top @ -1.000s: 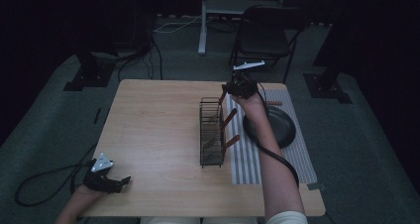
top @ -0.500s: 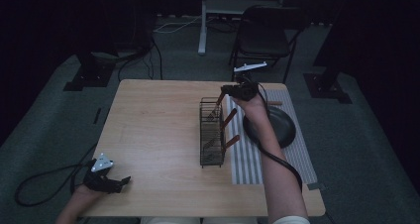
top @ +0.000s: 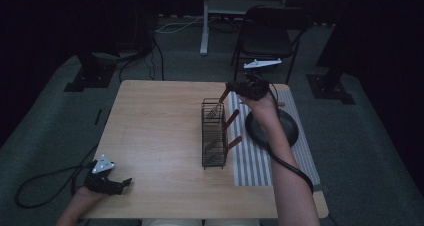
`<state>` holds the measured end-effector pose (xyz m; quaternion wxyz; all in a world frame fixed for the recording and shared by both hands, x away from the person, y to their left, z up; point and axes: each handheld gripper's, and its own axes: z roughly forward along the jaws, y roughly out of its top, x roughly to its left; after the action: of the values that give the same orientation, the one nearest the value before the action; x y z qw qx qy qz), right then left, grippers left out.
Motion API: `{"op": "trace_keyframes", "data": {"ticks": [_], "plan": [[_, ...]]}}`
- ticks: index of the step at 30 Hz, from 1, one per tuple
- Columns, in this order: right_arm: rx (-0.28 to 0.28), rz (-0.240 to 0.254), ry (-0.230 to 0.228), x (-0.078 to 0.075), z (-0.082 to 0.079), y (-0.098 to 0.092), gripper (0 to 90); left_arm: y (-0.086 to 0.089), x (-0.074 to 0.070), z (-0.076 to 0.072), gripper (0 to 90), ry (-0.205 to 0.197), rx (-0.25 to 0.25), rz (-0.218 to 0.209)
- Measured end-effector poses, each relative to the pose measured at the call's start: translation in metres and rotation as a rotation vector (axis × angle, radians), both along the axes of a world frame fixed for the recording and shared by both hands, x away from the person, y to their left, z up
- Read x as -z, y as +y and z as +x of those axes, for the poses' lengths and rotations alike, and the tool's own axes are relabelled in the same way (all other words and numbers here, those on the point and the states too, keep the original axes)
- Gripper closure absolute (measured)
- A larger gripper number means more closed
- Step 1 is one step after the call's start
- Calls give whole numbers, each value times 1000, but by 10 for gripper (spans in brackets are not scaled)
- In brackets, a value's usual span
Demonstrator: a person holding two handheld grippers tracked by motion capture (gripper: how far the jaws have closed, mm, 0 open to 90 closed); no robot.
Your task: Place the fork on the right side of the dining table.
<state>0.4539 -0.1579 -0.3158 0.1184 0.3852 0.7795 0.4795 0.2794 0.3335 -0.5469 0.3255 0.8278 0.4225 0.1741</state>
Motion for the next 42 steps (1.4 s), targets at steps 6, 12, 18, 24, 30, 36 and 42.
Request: {"op": "trace_keyframes", "data": {"ticks": [6, 12, 18, 24, 30, 36, 42], "plan": [[12, 35, -32, -20, -13, -13, 810, 0, 0, 0, 8, 0, 0, 0], [30, 55, -66, -37, -25, -27, 810, 0, 0, 0, 8, 0, 0, 0], [73, 74, -84, -45, -33, -46, 809, 0, 0, 0, 8, 0, 0, 0], [106, 84, -91, -43, -41, -63, 809, 0, 0, 0, 8, 0, 0, 0], [143, 86, -86, -38, -46, -79, 809, 0, 0, 0, 8, 0, 0, 0], [183, 65, -75, -28, -54, -94, 809, 0, 0, 0, 8, 0, 0, 0], [207, 55, -58, -9, -69, -104, 809, 0, 0, 0, 8, -1, -1, 0]]}}
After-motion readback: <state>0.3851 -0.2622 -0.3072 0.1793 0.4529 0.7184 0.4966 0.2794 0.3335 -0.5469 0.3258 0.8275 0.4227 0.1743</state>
